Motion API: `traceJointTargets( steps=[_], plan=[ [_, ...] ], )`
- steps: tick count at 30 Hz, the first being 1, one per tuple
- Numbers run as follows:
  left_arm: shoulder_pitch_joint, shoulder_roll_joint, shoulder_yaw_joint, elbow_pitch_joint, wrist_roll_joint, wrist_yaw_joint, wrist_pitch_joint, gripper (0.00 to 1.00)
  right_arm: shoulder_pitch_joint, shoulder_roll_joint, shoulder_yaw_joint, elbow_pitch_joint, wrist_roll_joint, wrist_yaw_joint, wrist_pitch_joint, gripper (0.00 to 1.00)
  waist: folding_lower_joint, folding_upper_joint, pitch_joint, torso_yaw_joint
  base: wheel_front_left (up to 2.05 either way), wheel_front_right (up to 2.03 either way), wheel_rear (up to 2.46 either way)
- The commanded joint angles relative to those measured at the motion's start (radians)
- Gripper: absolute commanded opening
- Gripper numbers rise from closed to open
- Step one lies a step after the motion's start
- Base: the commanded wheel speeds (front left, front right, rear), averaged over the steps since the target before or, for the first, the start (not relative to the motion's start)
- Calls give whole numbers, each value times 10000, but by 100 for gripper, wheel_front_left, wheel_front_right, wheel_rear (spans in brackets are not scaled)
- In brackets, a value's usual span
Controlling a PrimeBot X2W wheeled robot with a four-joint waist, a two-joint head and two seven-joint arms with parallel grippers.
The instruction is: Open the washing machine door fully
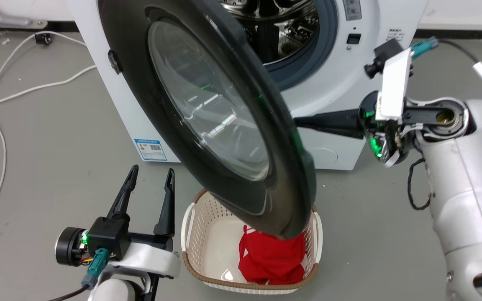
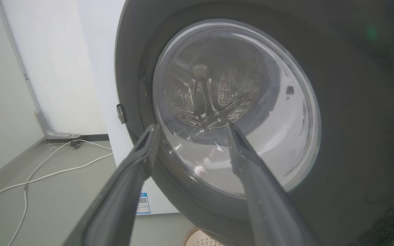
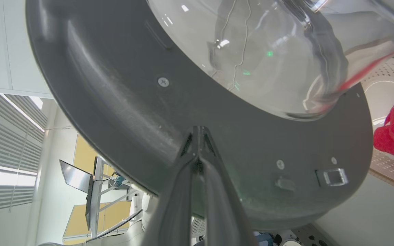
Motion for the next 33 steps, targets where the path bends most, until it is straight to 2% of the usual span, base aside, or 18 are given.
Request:
traceJointTargets(
  steps=[1,8,9,13,21,25,33],
  plan=[
    [133,-9,-6,18,47,-21,-26,100,341,113,87,-217,179,1,111,0,1,-1,-138,23,0,0,0],
    [247,-9,-116,58,0,-41,-26,100,1236,213,1081,-1075,1234,1,199,0,1,-1,-336,179,0,0,0],
    [302,-9,-162,75,-49,-32,-26,100,1491,180,1735,-1357,1779,1,-39,0,1,-1,-396,215,0,0,0],
    [356,-9,-187,72,-105,33,-26,100,1701,183,2528,-1613,2391,1,-423,0,1,-1,-431,217,0,0,0],
    [370,-9,-209,29,-159,102,-26,100,1804,180,3409,-1798,2998,1,-1157,0,1,-1,-446,171,0,0,0],
    [396,-9,-174,-5,-178,145,-26,100,1960,166,3174,-1992,2981,1,-2072,0,1,-1,-438,100,0,0,0],
    [480,-9,71,-106,-228,246,-26,100,3222,-102,1435,-3243,3211,1,-4734,0,1,-1,-473,-138,0,0,0]
  ],
)
